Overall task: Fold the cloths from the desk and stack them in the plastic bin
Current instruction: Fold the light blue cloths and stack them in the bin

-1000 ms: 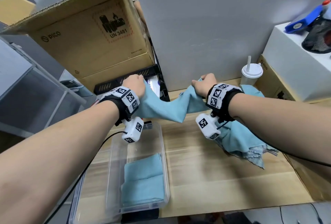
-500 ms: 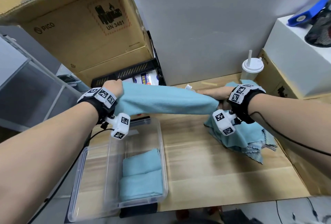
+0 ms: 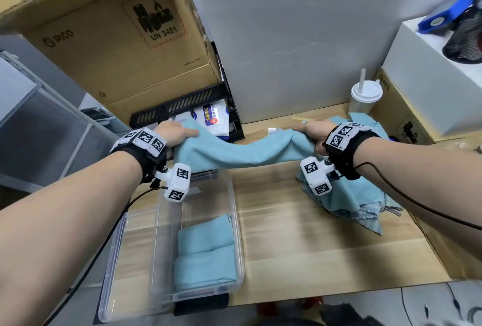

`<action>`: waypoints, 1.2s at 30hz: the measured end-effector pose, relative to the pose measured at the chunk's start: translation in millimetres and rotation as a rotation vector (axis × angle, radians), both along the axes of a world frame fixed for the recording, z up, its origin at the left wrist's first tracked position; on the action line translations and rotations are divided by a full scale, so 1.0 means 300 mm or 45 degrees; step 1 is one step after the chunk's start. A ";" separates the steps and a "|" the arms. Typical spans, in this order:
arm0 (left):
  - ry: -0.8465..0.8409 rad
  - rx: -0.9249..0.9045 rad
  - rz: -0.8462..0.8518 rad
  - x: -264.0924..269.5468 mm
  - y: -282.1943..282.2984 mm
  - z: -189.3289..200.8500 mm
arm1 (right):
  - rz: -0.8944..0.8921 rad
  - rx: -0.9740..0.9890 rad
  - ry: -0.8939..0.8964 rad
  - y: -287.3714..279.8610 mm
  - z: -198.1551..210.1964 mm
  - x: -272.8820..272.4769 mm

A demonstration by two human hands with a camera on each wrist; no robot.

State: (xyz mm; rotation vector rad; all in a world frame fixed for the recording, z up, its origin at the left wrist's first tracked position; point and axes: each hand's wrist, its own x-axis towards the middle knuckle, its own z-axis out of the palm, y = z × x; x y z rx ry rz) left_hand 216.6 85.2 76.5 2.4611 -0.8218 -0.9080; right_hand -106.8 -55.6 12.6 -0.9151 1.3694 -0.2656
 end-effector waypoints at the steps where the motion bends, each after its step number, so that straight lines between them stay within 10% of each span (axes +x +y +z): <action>1: -0.042 -0.003 -0.030 -0.011 0.000 -0.002 | 0.018 0.030 -0.026 0.004 -0.004 -0.002; 8: -0.557 -0.436 -0.091 -0.081 0.024 -0.015 | 0.103 -0.149 0.286 -0.314 -0.440 -0.071; 20: -0.227 -0.280 0.071 -0.045 0.002 -0.022 | 0.199 0.162 0.038 0.018 0.054 -0.060; 29: 0.221 -0.115 0.273 -0.006 -0.007 -0.017 | 0.218 0.179 0.012 -0.017 0.070 -0.055; 36: -0.357 -0.256 0.029 -0.085 -0.010 0.002 | 0.270 -0.426 0.210 -0.026 -0.007 -0.050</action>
